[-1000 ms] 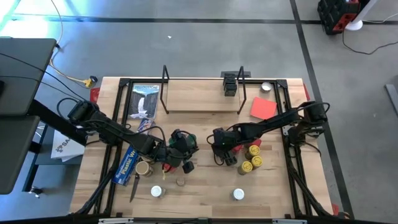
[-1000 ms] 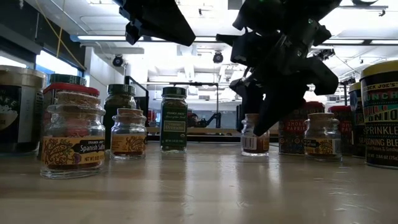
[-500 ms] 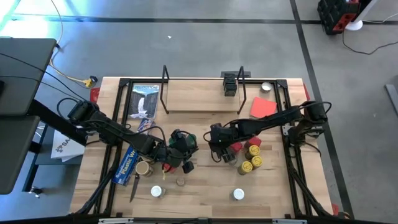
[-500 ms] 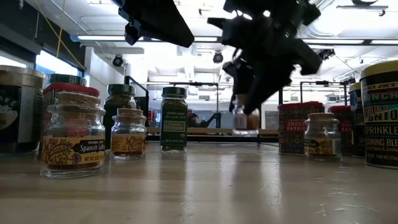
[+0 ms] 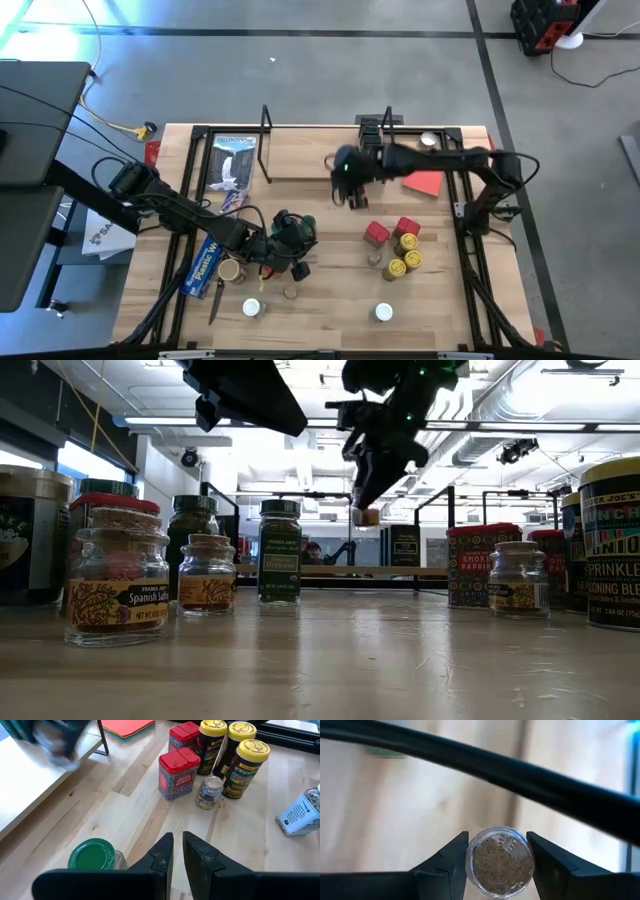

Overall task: Shelf spices
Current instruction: Put the transparent seasoning bottle on the shelf

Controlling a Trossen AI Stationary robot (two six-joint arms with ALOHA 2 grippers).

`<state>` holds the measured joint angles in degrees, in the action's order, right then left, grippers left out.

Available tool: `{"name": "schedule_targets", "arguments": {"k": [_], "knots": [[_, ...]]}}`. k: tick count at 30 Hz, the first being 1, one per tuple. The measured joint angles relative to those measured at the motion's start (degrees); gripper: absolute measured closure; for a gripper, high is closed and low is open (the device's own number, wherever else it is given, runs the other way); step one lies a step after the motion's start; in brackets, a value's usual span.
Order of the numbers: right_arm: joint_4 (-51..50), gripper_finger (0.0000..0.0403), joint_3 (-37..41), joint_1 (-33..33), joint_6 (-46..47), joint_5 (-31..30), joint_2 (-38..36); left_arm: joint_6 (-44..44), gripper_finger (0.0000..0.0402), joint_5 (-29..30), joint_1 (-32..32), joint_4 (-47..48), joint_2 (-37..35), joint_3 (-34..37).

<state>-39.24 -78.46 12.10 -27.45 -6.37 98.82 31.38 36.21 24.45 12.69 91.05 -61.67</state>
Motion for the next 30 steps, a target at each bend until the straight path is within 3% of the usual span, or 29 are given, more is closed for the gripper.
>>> {"name": "schedule_targets", "arguments": {"k": [7, 12, 30], "knots": [[-0.5, 0.0238, 1.5, 11.4, 0.4, -0.1, 0.0, -0.1, 0.0365, 0.0, 0.0, 0.0, 0.0, 0.0], [-0.4, 0.0238, 4.0, 16.3, 2.0, 3.8, 0.0, -0.1, 0.0365, 0.0, 0.0, 0.0, 0.0, 0.0], [3.9, 0.0227, 9.2, 16.7, 2.1, 6.7, 0.0, 0.1, 0.0365, 0.0, 0.0, -0.1, 0.0, 0.0]]}}
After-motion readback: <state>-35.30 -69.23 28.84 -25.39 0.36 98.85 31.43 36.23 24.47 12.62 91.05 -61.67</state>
